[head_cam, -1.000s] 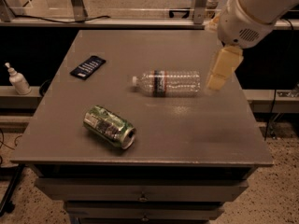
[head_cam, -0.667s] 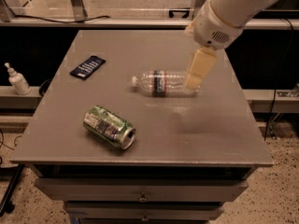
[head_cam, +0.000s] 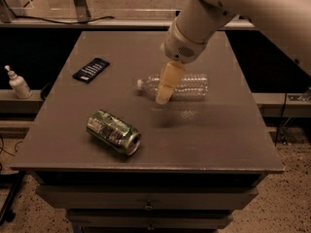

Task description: Place water bottle upright

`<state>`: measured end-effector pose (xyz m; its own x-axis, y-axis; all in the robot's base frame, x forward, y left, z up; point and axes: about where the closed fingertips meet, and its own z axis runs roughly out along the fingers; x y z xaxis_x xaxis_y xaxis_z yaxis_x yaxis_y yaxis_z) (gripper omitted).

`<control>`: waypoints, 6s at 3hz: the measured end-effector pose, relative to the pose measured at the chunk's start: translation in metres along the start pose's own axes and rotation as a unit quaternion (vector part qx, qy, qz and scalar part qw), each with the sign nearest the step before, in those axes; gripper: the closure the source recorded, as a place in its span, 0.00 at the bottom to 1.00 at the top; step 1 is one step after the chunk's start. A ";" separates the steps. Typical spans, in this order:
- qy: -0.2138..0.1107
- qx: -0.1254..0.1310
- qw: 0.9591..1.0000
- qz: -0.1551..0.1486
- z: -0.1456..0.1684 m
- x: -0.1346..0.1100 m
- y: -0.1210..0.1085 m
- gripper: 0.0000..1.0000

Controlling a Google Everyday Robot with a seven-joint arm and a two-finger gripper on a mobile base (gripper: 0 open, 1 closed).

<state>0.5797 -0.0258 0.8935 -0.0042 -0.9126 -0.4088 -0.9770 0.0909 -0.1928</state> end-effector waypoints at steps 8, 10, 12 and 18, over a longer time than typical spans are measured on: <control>-0.109 -0.023 0.992 0.059 -0.006 -0.020 -0.045 1.00; -0.321 -0.057 0.938 0.120 -0.061 -0.030 -0.051 1.00; -0.478 -0.066 0.862 0.158 -0.105 -0.019 -0.036 1.00; -0.678 -0.052 0.716 0.155 -0.131 0.036 -0.007 1.00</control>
Offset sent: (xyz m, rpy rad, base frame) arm 0.0347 0.0411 -0.0761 -0.0475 0.0827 -0.0029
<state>0.5585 -0.1118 0.9974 -0.0830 0.3790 -0.9217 -0.9847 0.1109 0.1342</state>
